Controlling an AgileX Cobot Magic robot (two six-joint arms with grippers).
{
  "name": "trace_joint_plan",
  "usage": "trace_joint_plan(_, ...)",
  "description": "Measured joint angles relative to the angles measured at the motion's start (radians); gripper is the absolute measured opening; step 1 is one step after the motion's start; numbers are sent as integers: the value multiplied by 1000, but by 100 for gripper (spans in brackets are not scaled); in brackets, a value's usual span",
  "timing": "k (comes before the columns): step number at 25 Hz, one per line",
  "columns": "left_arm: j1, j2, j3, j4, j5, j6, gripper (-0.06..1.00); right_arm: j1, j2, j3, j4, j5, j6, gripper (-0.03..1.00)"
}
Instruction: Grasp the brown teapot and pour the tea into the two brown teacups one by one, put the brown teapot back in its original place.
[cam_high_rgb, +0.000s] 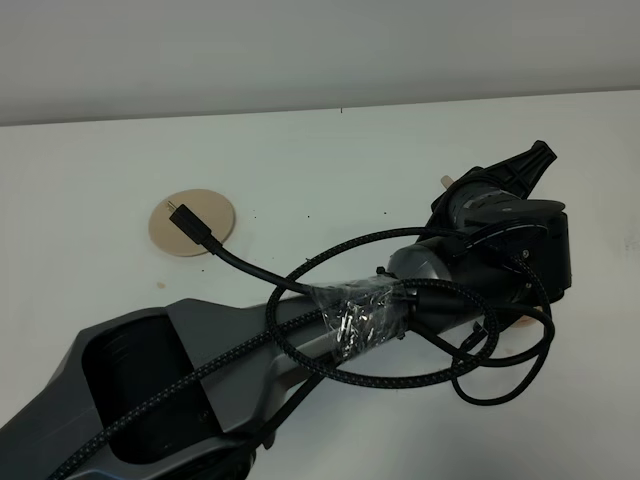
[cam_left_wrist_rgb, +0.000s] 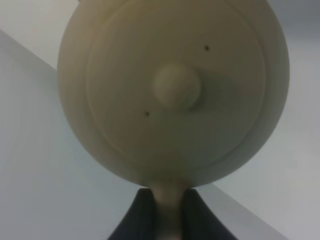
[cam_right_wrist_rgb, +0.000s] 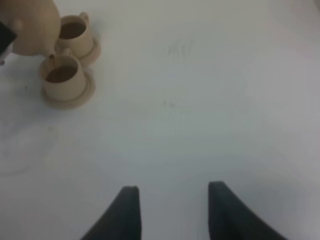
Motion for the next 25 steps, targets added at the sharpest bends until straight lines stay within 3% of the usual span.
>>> trace_joint_plan(25,0,0,0,0,-1,22,12,0,0,0,0,0,0,33)
